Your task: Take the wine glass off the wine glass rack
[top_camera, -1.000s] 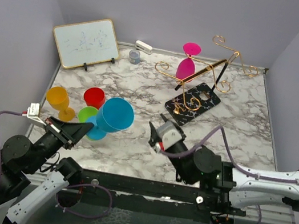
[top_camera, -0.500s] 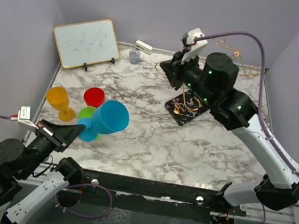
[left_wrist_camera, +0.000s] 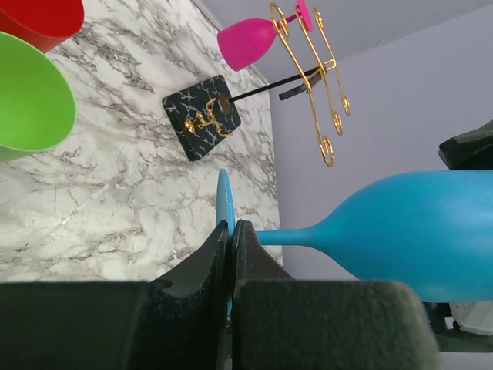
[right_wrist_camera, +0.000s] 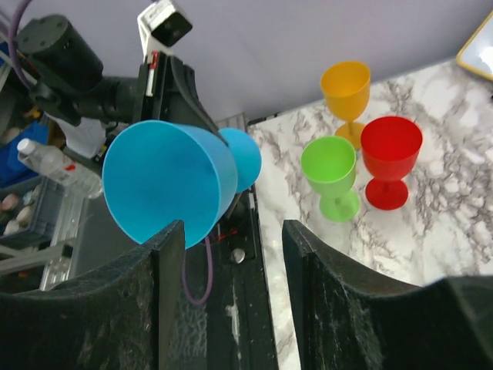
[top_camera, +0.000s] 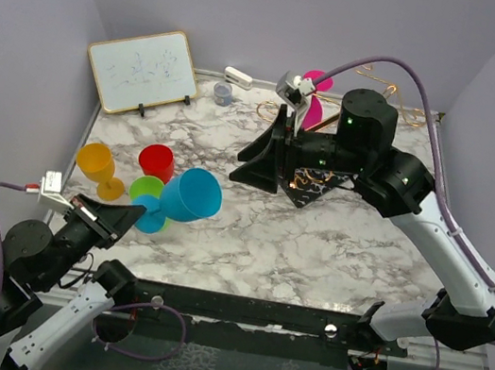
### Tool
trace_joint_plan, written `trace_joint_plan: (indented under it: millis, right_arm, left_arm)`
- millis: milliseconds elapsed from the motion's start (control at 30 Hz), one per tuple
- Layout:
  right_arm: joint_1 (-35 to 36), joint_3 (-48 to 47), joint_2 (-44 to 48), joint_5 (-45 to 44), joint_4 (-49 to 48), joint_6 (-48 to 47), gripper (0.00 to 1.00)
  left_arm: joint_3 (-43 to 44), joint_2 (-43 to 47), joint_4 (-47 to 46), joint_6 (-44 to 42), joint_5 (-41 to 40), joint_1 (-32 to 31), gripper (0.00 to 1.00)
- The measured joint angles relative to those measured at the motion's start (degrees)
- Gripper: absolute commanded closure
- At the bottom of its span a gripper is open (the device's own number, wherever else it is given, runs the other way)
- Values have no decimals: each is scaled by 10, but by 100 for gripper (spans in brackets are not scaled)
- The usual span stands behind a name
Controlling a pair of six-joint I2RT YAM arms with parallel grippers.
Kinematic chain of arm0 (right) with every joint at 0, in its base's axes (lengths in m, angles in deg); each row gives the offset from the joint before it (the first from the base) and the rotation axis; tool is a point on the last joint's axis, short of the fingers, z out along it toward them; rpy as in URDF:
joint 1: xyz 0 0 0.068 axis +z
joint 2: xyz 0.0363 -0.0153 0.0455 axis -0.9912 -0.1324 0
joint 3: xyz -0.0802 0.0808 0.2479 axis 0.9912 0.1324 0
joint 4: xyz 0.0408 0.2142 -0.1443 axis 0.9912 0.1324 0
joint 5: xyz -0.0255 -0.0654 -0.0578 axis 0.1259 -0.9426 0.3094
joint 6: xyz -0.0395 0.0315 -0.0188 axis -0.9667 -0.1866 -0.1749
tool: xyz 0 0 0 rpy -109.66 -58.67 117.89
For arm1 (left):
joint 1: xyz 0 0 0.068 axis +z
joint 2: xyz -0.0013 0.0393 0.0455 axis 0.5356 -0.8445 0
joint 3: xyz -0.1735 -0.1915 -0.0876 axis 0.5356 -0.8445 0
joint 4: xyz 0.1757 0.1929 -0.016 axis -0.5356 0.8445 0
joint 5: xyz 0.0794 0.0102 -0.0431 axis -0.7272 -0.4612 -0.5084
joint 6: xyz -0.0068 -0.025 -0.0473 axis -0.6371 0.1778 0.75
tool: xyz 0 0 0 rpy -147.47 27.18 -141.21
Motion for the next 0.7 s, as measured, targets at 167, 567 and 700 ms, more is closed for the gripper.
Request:
trace_joint_plan:
  millis: [167, 567, 700]
  right_arm:
    - [0, 33, -1, 34, 10, 2, 47]
    - [0, 40, -20, 40, 10, 5, 48]
    - [0, 40, -37, 40, 9, 9, 77]
  left_arm:
    - [-1, -18, -7, -5, 1, 0, 100]
    - [-3, -46, -37, -12, 8, 0, 100]
    - [-11, -48, -43, -13, 12, 0, 100]
